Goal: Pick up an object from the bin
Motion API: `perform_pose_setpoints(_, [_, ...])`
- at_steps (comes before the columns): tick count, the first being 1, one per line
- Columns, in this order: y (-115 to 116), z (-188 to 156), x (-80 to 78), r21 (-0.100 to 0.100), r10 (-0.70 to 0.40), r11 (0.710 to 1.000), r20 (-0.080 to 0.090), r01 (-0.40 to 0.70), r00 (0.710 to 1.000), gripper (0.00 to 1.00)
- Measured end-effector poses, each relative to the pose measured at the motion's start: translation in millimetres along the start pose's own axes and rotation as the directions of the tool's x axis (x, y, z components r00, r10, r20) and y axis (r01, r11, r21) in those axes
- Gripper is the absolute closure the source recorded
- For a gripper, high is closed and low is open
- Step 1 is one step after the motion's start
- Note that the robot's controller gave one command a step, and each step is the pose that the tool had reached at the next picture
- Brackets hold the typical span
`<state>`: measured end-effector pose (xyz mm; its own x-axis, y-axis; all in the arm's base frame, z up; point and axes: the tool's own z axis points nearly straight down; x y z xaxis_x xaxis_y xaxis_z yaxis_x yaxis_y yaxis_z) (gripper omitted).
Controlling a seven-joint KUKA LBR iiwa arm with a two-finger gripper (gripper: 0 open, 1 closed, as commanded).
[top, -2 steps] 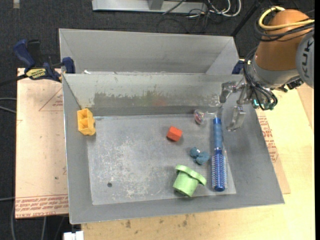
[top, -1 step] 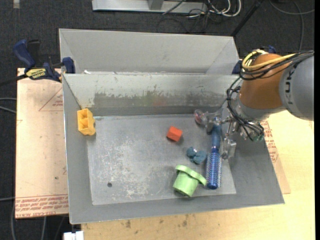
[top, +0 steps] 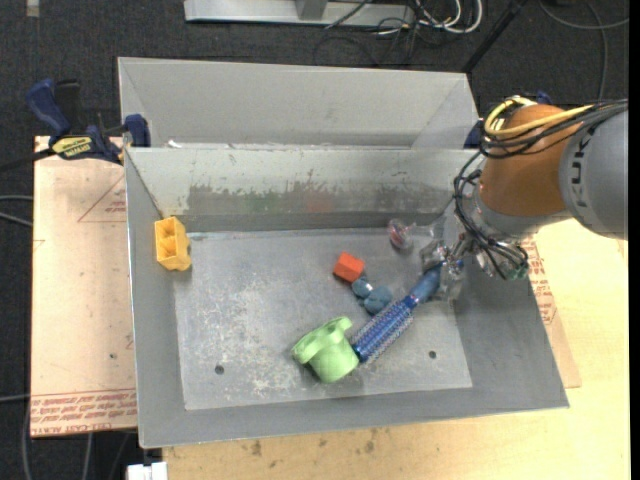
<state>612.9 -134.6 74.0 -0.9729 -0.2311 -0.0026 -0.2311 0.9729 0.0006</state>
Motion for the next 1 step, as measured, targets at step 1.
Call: perform_pose_setpoints(1, [-19.4,-171.9,-3.3,0.006,0.024,1.000,0.008,-0.024,1.000,1.00])
